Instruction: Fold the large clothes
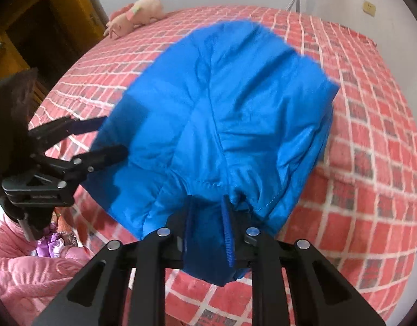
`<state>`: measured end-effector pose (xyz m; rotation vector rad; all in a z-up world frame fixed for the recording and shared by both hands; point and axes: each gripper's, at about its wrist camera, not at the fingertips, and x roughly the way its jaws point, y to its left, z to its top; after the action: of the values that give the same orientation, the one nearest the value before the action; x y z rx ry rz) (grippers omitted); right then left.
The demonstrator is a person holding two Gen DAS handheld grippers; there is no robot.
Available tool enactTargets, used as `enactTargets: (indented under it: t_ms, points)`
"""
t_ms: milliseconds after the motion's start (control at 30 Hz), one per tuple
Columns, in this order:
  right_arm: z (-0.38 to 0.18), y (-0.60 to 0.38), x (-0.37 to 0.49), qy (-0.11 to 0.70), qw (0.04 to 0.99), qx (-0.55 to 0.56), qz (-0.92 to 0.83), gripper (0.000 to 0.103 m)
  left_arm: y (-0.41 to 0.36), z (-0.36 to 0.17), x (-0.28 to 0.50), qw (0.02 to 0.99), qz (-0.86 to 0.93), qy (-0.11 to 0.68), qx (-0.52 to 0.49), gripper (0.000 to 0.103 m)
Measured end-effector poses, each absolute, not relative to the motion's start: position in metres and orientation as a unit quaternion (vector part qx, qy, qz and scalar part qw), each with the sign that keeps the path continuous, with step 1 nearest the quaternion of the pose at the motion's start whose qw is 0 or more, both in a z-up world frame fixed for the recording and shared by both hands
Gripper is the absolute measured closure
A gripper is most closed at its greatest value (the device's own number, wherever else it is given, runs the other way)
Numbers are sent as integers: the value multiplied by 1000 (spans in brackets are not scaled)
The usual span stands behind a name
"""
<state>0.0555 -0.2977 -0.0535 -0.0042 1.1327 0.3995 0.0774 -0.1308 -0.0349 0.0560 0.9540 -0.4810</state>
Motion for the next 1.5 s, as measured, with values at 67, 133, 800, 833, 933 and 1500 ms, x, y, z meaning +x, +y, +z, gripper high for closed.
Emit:
enactTargets:
  t_ms: [67,133,800,833,933,1500]
  points:
    - [-61,-301,51,525,830,7,186,85,-132,-41,74,864,-227,449,30,23]
    - [-64,-302,49,521,834,12,184,85,-132,-44,72,866,-224,445,31,23]
    - [25,-311,119,455,877,6,152,72,-136,4,156,887,-196,417,7,25]
    - [21,-309,128,457,877,3,147,72,-138,4,159,886,-197,419,7,25]
    - [5,-311,149,471,873,3,130,73,-146,-4,169,884,-194,425,10,25]
    - [-61,-330,165,492,858,53,137,74,-160,-40,177,875,-188,445,22,24]
